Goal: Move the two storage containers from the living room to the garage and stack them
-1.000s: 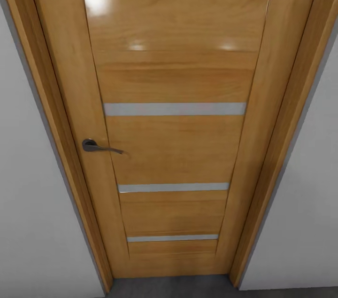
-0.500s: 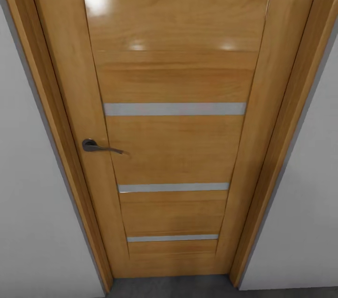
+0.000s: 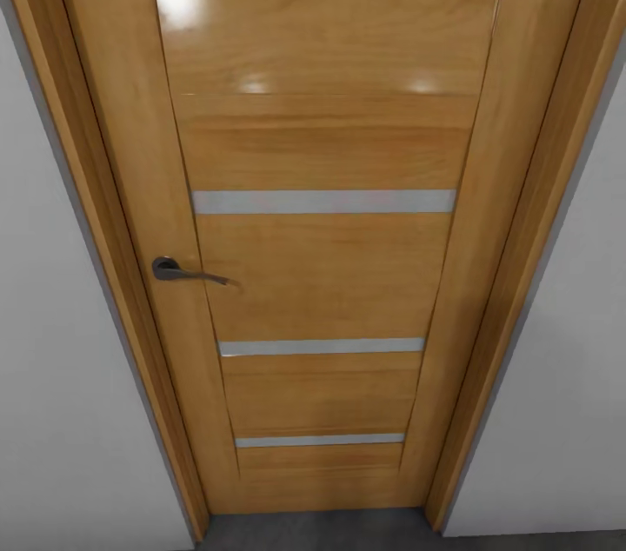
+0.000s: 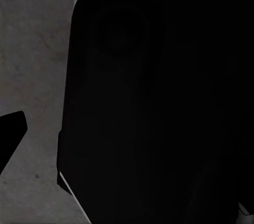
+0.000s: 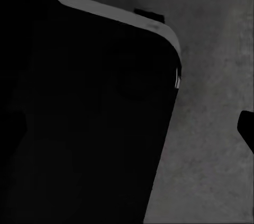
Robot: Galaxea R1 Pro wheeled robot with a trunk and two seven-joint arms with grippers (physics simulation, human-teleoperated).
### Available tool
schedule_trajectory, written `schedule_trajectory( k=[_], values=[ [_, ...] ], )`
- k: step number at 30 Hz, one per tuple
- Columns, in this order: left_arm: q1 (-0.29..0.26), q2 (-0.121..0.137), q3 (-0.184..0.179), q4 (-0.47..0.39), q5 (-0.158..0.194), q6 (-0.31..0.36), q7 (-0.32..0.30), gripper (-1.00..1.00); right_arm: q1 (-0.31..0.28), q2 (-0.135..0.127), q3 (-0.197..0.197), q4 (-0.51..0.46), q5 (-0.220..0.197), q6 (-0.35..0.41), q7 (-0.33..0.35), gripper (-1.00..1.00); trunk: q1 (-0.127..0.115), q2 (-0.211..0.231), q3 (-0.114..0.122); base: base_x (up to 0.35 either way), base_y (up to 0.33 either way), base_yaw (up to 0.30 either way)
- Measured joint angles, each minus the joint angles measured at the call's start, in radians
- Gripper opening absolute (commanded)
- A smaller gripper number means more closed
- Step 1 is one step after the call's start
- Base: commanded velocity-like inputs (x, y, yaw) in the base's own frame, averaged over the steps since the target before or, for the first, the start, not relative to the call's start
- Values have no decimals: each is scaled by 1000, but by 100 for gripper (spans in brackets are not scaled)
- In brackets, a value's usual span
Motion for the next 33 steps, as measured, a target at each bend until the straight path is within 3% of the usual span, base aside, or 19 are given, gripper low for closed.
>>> schedule_trajectory(
  k=[1,5,9,12,14,17,23,27,31,33],
  values=[
    [0,0,0,0,0,0,0,100,-5,4,1,-121,2,3,2,100,0,0,0,0,0,0],
    [0,0,0,0,0,0,0,100,-1,24,9,-284,8,18,6,100,0,0,0,0,0,0],
    [0,0,0,0,0,0,0,100,-1,49,58,-424,23,81,8,100,0,0,0,0,0,0],
    [0,0,0,0,0,0,0,100,-2,56,71,-527,25,169,9,100,0,0,0,0,0,0],
    [0,0,0,0,0,0,0,100,-2,59,78,-663,22,294,10,100,0,0,0,0,0,0],
    [0,0,0,0,0,0,0,100,-2,64,80,-784,20,393,15,100,0,0,0,0,0,0],
    [0,0,0,0,0,0,0,100,-13,86,82,-923,20,514,18,100,0,0,0,0,0,0],
    [0,1,-1,0,0,0,0,100,-101,114,83,-999,20,621,17,100,0,0,0,0,0,0],
    [0,1,-1,-1,0,0,0,100,-120,134,85,-1071,24,673,17,100,0,0,0,0,0,0],
    [0,1,-1,-1,0,0,0,100,-126,143,89,-1154,27,717,18,100,0,0,0,0,0,0]
  ],
)
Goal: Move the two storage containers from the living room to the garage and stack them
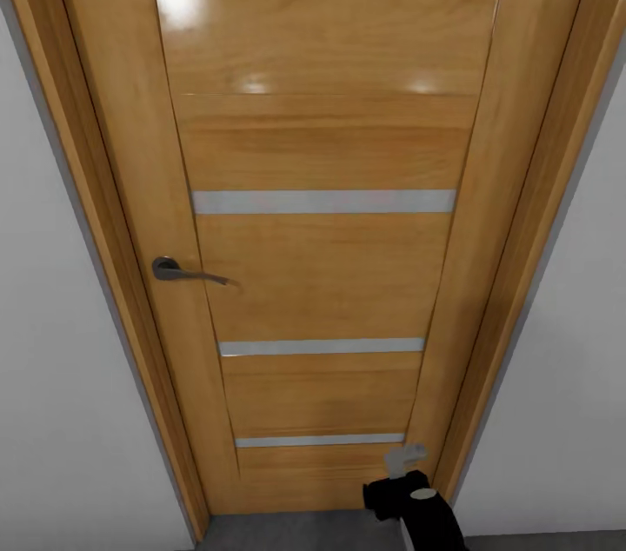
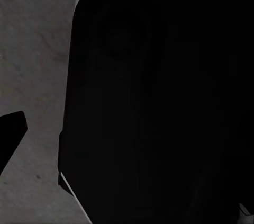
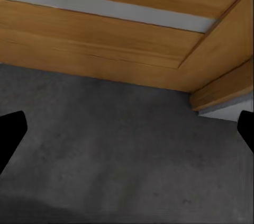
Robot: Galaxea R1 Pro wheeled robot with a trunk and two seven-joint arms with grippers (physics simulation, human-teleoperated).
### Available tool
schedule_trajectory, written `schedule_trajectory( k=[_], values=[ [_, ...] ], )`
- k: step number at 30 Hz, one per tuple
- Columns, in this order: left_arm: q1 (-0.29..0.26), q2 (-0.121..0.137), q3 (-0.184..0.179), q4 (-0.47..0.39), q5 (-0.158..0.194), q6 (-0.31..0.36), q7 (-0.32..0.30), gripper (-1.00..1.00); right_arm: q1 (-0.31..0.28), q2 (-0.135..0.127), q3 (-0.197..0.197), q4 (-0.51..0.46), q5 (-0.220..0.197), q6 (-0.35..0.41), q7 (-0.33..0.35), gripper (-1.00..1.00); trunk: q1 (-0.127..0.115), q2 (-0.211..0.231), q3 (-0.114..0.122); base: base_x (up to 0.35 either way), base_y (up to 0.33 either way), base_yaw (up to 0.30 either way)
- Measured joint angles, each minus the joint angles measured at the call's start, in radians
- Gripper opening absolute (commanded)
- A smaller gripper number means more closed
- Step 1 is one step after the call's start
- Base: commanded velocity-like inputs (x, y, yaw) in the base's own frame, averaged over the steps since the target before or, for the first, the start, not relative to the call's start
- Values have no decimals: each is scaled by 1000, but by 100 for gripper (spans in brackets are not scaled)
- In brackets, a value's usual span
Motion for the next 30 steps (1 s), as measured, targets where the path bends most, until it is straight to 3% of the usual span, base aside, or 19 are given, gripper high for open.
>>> schedule_trajectory(
  k=[2,4,6,8,13,16,19,22,27,30],
  values=[
    [0,0,0,0,0,0,0,100,-4,8,24,-55,1,23,0,100,0,0,0,0,0,0],
    [0,0,0,0,0,0,0,100,-9,18,71,-96,3,34,-1,100,0,0,0,0,0,0],
    [0,0,0,0,0,0,0,100,-18,27,145,-133,7,37,-7,100,0,0,0,0,0,0],
    [0,0,1,0,0,0,0,100,-31,28,195,-165,10,34,-12,100,0,0,0,0,0,0],
    [0,0,1,0,0,0,0,100,-88,28,228,-218,10,34,-7,100,0,0,0,0,0,0],
    [0,0,1,0,0,0,0,100,-179,28,264,-237,1,31,-4,100,0,0,0,0,0,0],
    [0,0,1,0,0,0,0,100,-225,28,295,-240,-3,24,-4,100,0,0,0,0,0,0],
    [0,0,1,0,0,0,0,100,-277,28,358,-240,-8,-16,-3,100,0,0,0,0,0,0],
    [0,-1,1,0,0,0,0,100,-311,28,449,-230,-10,-110,-2,100,0,0,0,0,0,0],
    [0,-1,1,0,0,0,0,100,-356,28,480,-206,-10,-183,-3,100,0,0,0,0,0,0]
  ],
)
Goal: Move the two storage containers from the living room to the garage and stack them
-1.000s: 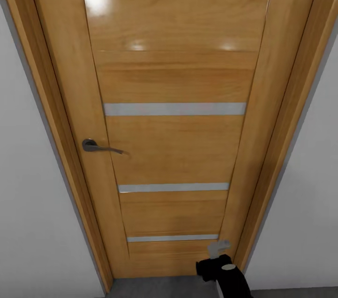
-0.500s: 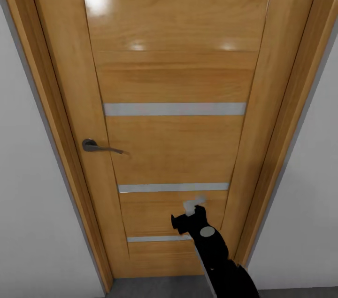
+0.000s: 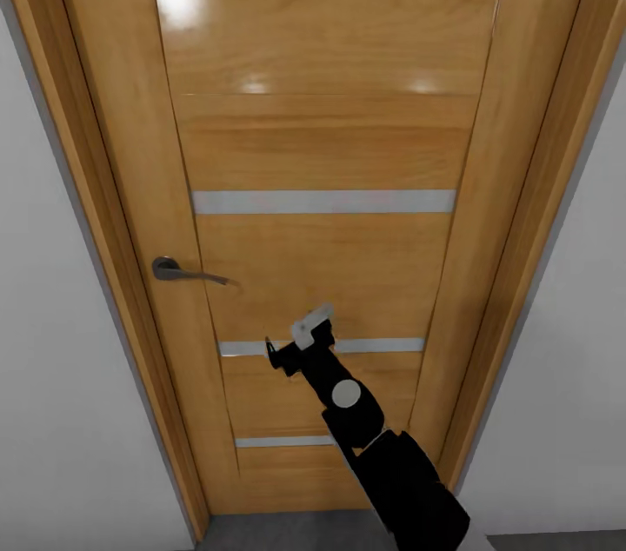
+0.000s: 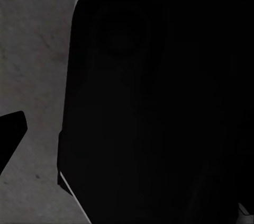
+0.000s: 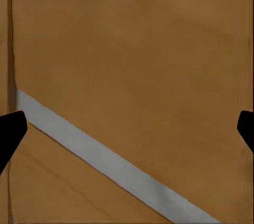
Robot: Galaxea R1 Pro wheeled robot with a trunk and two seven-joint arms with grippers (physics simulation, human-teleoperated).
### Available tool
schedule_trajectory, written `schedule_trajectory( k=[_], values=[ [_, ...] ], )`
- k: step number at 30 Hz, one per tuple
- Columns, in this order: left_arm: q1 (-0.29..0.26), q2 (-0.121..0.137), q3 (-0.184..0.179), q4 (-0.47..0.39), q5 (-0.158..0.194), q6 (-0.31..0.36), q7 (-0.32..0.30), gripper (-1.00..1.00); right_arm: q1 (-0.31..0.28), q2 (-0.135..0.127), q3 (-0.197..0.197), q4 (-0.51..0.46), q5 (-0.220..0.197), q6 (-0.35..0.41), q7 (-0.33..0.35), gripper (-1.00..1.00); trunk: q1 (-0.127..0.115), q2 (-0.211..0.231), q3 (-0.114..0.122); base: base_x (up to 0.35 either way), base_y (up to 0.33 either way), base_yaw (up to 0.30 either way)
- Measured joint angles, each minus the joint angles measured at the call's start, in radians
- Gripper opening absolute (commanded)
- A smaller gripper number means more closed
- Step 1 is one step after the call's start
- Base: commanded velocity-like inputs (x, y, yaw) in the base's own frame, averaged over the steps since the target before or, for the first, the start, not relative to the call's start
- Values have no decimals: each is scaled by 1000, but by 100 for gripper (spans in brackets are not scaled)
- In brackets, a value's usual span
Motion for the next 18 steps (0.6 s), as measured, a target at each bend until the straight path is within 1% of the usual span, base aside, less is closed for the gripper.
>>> schedule_trajectory(
  k=[1,3,6,7,8,11,14,15,16,17,18],
  values=[
    [0,0,0,0,0,0,0,100,-9,0,2,8,-1,-16,0,100,0,0,0,0,0,0],
    [0,0,0,0,0,0,0,100,-64,0,7,67,-3,-85,-4,100,0,0,0,0,0,0],
    [0,0,0,0,0,0,0,100,-128,0,8,145,-5,-125,-9,100,0,0,0,0,0,0],
    [0,0,0,0,0,0,0,100,-156,0,8,188,-7,-137,-11,100,0,0,0,0,0,0],
    [0,0,0,0,0,0,0,100,-182,0,7,233,-11,-149,-12,100,0,0,0,0,0,0],
    [0,0,0,0,0,0,0,100,-237,0,3,323,-28,-179,-13,100,0,0,0,0,0,0],
    [0,1,0,0,0,0,0,100,-319,0,-2,461,-72,-240,-15,100,0,0,0,0,0,0],
    [0,1,0,0,0,0,0,100,-378,0,13,579,-104,-308,-16,100,0,0,0,0,0,0],
    [0,1,0,0,0,0,0,100,-400,0,-4,642,-105,-334,-20,100,0,0,0,0,0,0],
    [0,1,0,-1,0,0,0,100,-406,0,-5,662,-105,-344,-21,100,0,0,0,0,0,0],
    [0,1,0,-1,0,0,0,100,-419,0,-6,706,-107,-370,-22,100,0,0,0,0,0,0]
  ],
)
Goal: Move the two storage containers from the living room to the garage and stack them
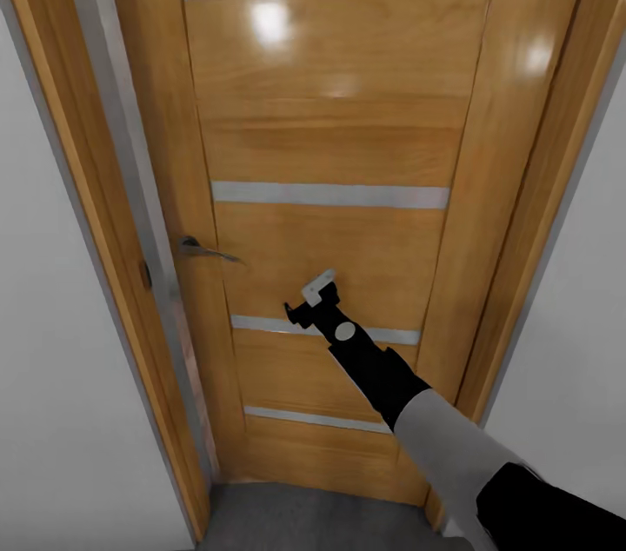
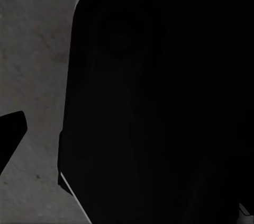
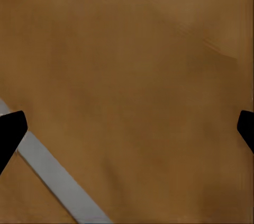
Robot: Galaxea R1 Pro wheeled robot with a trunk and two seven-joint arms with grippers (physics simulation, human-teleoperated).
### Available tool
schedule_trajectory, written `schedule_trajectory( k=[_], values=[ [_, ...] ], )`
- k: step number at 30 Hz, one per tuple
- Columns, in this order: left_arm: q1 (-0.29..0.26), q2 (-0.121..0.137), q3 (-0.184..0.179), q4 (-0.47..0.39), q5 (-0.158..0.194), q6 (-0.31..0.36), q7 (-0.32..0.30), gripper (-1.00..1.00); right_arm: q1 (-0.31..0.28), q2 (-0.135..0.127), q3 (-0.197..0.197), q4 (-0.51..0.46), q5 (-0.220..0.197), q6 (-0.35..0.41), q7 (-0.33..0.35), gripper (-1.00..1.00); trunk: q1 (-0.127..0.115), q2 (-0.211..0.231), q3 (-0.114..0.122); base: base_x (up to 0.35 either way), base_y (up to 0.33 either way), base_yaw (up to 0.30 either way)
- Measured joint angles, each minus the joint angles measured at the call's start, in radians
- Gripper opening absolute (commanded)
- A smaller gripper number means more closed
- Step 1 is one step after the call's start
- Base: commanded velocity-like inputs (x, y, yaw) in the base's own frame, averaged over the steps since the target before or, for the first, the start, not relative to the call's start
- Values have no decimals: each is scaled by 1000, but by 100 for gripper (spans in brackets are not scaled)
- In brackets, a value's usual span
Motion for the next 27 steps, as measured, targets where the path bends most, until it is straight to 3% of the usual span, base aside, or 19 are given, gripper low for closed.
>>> schedule_trajectory(
  k=[5,10,15,22,27],
  values=[
    [0,0,0,0,0,0,0,100,-17,0,0,52,-1,-42,-2,100,0,0,0,0,0,0],
    [0,0,0,0,0,0,0,100,-19,0,-2,1,2,-42,-7,100,0,0,0,0,0,0],
    [0,0,0,0,0,0,0,100,-18,0,9,-25,5,-36,-61,100,0,0,0,0,0,0],
    [0,1,2,0,2,-1,0,100,-7,0,43,-27,-30,-52,-99,100,0,0,0,0,0,0],
    [0,2,3,0,5,-3,0,100,-5,0,15,-22,-30,-41,-77,100,0,0,0,54,0,0]
  ],
)
